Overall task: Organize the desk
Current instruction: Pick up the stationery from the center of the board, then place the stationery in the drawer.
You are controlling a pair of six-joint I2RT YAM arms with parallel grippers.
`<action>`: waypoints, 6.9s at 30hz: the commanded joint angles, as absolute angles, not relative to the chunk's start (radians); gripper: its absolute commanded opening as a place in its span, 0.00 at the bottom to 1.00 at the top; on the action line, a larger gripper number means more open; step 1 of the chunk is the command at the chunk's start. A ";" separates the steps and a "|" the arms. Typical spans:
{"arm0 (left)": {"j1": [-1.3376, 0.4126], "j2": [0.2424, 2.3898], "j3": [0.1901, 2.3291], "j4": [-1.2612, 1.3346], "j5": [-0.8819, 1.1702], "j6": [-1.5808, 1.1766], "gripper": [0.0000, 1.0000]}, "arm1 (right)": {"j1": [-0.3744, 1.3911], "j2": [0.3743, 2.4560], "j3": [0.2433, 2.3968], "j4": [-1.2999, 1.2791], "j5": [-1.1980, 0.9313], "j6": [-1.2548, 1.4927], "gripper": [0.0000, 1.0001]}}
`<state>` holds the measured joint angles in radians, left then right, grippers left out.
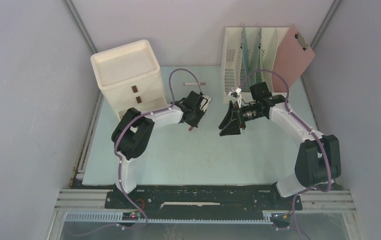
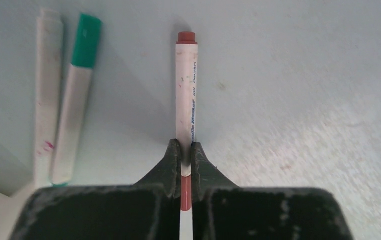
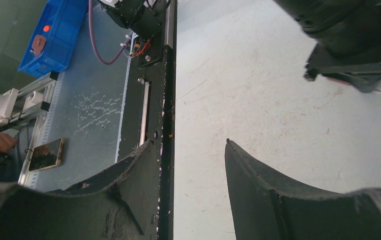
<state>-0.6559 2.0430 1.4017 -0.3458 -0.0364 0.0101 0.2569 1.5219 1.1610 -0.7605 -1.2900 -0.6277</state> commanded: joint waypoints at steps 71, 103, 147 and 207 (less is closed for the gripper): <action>-0.977 1.334 0.306 1.329 -0.086 -0.868 0.03 | 0.486 1.343 0.969 0.021 -1.044 0.202 0.06; -0.898 1.282 0.349 1.197 0.193 -0.862 0.00 | 0.496 1.356 1.000 -0.087 -1.158 0.064 0.09; -0.070 1.016 0.484 0.334 -0.106 -1.234 0.07 | 0.387 1.345 1.067 -0.362 -1.292 -0.231 0.54; -0.207 1.035 0.485 0.554 0.304 -0.533 1.00 | 0.349 1.330 1.067 -0.382 -1.303 -0.262 0.54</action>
